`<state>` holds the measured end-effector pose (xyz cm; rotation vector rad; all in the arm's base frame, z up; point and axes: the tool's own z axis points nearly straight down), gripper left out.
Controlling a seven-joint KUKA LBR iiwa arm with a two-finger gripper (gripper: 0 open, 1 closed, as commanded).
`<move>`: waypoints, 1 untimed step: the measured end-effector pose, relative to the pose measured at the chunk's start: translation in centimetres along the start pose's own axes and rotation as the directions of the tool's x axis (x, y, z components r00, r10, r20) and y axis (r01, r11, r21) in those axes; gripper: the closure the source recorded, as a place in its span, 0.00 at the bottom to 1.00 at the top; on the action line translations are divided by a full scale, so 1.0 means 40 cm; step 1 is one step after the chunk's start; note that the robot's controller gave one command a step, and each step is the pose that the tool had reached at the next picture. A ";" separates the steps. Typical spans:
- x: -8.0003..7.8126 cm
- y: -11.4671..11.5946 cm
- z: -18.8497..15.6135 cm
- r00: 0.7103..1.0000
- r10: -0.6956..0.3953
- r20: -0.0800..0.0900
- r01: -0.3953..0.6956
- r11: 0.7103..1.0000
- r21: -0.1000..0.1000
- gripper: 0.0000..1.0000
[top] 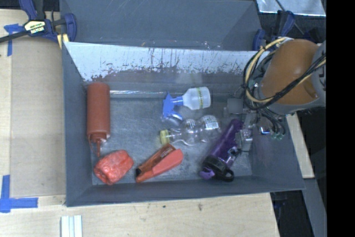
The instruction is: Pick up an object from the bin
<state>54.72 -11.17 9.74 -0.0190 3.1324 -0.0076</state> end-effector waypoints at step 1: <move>0.037 -0.021 0.033 0.999 -0.032 0.005 0.032 0.999 0.005 0.00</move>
Offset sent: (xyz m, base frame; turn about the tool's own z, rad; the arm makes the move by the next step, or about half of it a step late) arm -0.0283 0.0188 -0.0274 -0.2790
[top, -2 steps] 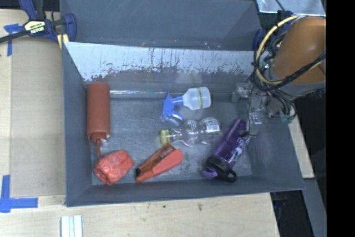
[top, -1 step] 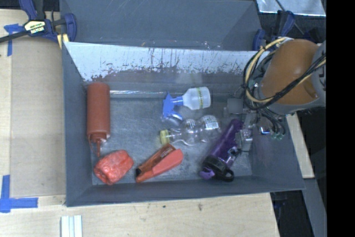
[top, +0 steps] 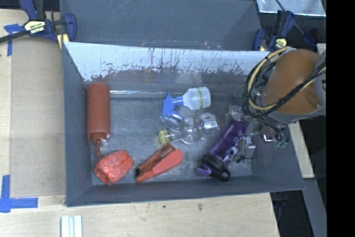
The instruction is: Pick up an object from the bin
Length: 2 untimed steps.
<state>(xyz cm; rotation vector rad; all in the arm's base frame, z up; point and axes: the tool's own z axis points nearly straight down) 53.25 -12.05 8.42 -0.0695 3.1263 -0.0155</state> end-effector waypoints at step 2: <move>0.013 -0.043 -0.057 0.995 -0.099 -0.013 0.098 0.995 -0.013 0.00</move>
Offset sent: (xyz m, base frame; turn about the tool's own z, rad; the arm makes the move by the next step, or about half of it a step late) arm -0.0030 -0.0311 0.0370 -0.0990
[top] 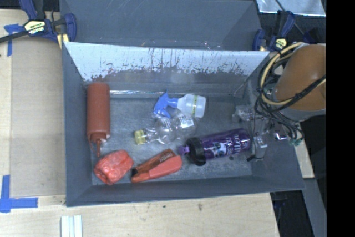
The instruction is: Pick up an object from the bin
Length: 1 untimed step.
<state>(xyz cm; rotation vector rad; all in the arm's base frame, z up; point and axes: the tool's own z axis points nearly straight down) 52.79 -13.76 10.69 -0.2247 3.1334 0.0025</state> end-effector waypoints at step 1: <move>0.035 0.068 0.092 1.000 0.025 0.003 -0.025 1.000 0.003 1.00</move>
Offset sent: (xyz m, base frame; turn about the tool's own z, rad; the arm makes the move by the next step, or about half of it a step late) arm 0.0000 0.0000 0.0000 0.0000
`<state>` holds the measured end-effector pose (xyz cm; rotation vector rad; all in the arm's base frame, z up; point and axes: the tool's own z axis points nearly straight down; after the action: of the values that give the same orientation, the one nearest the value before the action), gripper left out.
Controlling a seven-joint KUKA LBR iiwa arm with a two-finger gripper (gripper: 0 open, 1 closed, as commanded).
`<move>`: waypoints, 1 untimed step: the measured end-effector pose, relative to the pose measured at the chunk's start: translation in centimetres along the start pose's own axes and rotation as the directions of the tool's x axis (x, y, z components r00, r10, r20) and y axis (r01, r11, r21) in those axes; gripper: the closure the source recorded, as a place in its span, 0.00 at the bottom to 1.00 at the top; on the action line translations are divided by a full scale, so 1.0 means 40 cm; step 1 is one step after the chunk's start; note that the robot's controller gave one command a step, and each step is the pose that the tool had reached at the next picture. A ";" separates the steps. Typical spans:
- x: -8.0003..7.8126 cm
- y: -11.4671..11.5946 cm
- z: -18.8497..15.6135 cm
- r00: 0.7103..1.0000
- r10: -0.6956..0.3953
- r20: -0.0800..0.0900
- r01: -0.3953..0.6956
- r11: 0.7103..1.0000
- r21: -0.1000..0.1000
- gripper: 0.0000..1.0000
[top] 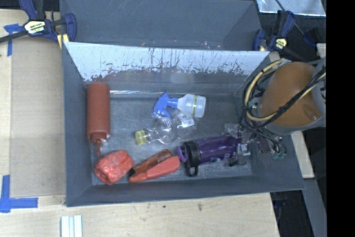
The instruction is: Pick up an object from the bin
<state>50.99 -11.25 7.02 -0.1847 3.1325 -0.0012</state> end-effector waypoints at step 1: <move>0.000 0.000 0.000 1.000 -0.001 0.000 0.001 1.000 0.000 0.00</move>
Offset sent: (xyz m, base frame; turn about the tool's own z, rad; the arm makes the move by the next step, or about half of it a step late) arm 0.0000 0.0000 0.0000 0.0000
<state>50.99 -11.25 7.02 -0.1857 3.1325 -0.0014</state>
